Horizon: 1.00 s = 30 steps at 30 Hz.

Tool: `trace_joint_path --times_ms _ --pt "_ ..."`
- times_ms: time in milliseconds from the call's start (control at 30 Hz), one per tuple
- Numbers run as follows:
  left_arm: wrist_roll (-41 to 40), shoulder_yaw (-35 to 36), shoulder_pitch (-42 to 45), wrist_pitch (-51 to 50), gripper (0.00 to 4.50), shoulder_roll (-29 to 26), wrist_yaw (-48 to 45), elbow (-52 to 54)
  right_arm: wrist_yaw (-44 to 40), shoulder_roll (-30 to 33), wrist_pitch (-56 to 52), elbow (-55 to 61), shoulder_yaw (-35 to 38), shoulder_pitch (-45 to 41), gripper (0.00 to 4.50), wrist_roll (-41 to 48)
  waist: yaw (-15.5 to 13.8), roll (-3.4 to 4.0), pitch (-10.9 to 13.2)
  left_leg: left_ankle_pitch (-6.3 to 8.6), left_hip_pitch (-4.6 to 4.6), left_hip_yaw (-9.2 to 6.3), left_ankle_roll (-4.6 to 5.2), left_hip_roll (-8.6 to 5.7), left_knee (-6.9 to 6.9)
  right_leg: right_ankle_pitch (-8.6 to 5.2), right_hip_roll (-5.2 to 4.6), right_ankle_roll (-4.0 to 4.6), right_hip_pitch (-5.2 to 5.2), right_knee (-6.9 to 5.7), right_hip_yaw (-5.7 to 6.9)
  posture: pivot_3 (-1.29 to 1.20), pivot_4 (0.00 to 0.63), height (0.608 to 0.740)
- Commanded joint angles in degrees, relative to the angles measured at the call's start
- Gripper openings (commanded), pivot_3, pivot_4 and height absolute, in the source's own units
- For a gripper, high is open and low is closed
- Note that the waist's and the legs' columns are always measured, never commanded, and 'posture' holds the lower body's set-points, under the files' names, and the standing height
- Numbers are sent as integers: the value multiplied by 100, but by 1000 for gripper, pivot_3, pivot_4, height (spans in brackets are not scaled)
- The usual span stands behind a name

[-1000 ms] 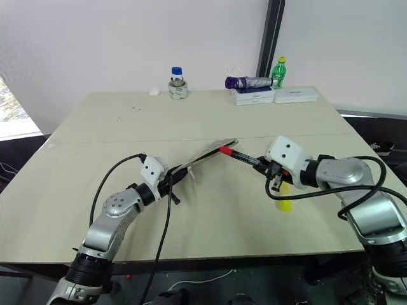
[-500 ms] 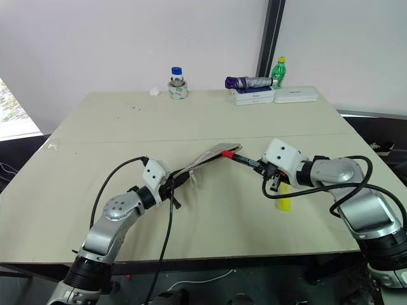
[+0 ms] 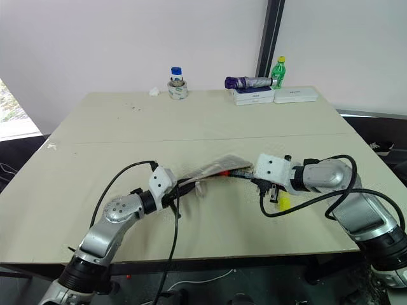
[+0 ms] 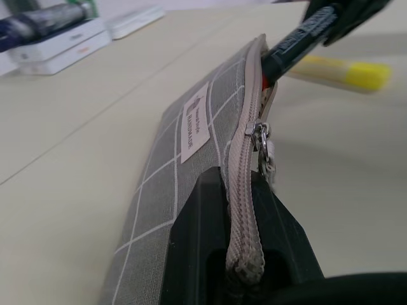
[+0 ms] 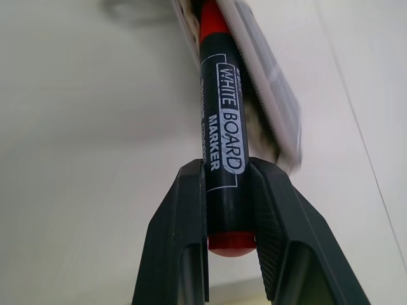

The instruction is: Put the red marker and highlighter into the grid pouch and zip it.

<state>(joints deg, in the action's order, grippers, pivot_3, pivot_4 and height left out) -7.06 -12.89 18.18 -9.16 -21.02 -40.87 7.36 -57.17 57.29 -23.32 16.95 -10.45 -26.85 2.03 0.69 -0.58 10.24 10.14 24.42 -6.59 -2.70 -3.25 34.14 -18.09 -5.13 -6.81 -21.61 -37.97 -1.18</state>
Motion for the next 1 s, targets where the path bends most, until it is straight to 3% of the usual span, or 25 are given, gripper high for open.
trace_joint_path --times_ms 33,267,467,600,733,1000 --pt "31 -164 -37 273 0 -194 -356 278 -254 70 339 262 -113 -165 405 -173 -2 0 0 0 0 0 0 0 0 0 0 0 0 0 0 0 150 740" --pt "-36 -236 -39 408 0 -405 -754 318 -480 -230 450 322 -378 -394 405 -263 -2 0 0 0 0 -1 0 1 -1 0 -2 1 -2 0 -1 0 150 740" --pt "-168 19 -29 227 0 -228 -507 245 -362 -262 -67 384 227 -360 3343 37 -13 0 0 0 1 -2 0 -2 0 0 -7 1 -2 0 -1 0 150 740" --pt "-232 216 6 -28 0 74 -68 224 -290 -149 -696 463 959 -76 3343 475 -23 -1 0 0 2 -4 1 -2 0 0 -7 0 -1 0 0 0 150 740" --pt "-167 304 81 -161 0 393 392 90 344 -246 -1541 46 1606 412 3343 467 -44 -2 0 0 1 -4 1 -3 2 0 -7 0 4 1 2 0 150 740" --pt "67 216 259 -41 0 784 871 -256 1442 -960 -3262 -380 2204 869 3343 821 -98 2 -2 0 -1 4 2 -2 4 1 -3 0 0 -3 -3 0 150 740"
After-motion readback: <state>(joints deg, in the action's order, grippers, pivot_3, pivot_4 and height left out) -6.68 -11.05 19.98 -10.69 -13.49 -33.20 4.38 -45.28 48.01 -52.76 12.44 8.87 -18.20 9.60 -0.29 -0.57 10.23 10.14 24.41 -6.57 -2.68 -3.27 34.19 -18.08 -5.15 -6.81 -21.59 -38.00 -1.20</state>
